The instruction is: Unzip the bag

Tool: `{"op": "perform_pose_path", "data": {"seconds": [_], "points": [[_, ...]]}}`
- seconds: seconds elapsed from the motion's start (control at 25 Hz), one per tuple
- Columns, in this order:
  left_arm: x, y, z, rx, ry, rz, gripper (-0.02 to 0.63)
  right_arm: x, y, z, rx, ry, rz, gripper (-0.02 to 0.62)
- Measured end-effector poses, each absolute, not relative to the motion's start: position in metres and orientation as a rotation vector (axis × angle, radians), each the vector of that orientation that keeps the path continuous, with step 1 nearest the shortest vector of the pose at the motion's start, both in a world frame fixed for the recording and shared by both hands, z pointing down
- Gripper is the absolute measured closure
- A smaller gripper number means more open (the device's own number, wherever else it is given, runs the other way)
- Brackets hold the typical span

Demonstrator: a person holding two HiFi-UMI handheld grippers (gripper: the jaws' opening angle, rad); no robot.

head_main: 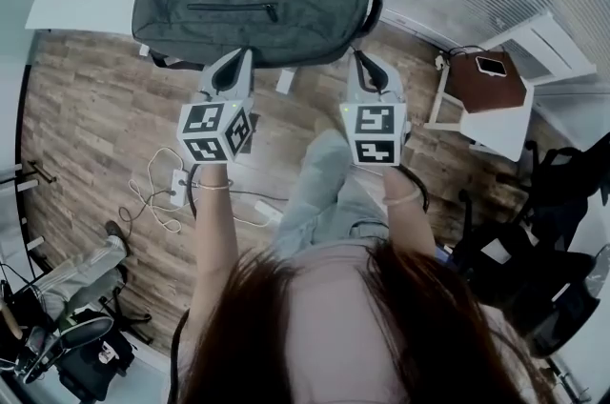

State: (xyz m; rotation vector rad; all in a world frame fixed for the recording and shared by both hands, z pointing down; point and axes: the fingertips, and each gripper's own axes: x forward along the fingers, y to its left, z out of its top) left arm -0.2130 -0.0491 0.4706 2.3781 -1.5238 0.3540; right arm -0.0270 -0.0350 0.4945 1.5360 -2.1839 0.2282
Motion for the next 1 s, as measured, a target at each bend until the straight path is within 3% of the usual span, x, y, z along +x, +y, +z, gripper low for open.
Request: {"op": "perform_pose_path", "data": {"seconds": [1.0], "points": [[-0.212, -0.048, 0.469, 2.4, -1.466, 0.346, 0.598, 0.012, -0.079, 0.487, 1.49, -2.132, 0.199, 0.582]]}}
